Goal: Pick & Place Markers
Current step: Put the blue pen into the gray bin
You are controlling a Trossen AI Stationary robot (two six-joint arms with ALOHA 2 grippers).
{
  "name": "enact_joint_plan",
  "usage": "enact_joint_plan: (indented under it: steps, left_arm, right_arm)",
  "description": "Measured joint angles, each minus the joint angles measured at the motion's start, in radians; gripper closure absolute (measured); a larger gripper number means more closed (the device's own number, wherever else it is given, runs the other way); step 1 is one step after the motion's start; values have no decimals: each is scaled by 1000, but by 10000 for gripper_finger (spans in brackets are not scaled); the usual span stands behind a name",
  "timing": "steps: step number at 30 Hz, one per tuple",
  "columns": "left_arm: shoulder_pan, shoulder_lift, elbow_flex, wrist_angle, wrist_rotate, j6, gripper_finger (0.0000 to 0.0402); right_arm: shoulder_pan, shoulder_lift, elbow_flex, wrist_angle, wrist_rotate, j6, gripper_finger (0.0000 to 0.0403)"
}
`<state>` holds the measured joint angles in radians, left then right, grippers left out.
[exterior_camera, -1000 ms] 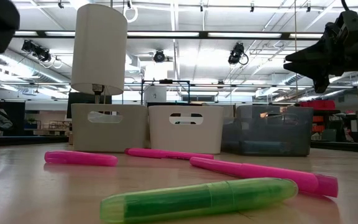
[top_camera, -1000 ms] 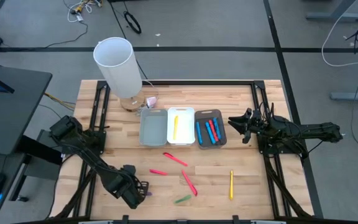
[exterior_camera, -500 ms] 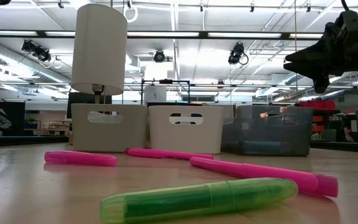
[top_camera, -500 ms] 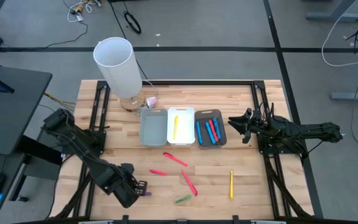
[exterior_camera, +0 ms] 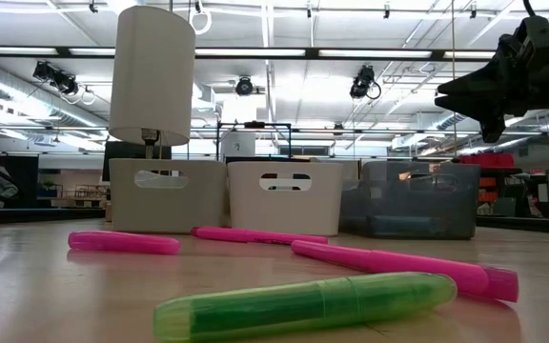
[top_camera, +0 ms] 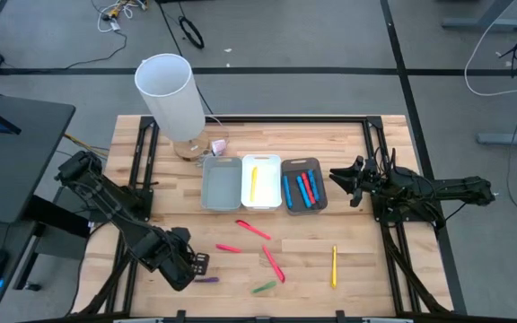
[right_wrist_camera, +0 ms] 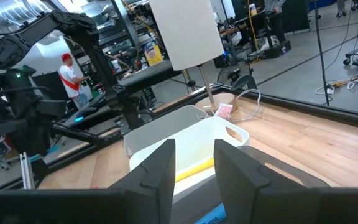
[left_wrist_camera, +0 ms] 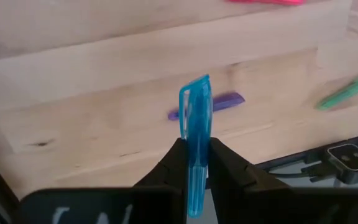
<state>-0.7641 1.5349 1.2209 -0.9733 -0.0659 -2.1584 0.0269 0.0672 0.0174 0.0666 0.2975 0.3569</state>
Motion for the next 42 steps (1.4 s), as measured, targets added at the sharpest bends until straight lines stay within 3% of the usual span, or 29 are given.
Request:
enact_joint_plan:
  steps: [8,15,26,42]
  left_arm:
    - [114,-4,0,0,26,137,360]
    - [254,-14,7,-10,48,255,360]
    - [509,-13,132,-146,59,489,360]
    - [820,-13,142,-175,111,725,360]
  right_arm:
    - [0,0,0,0,0,0,292]
    - [0,0,0,0,0,0,292]
    - [0,0,0,0,0,0,292]
    - [0,0,0,0,0,0,292]
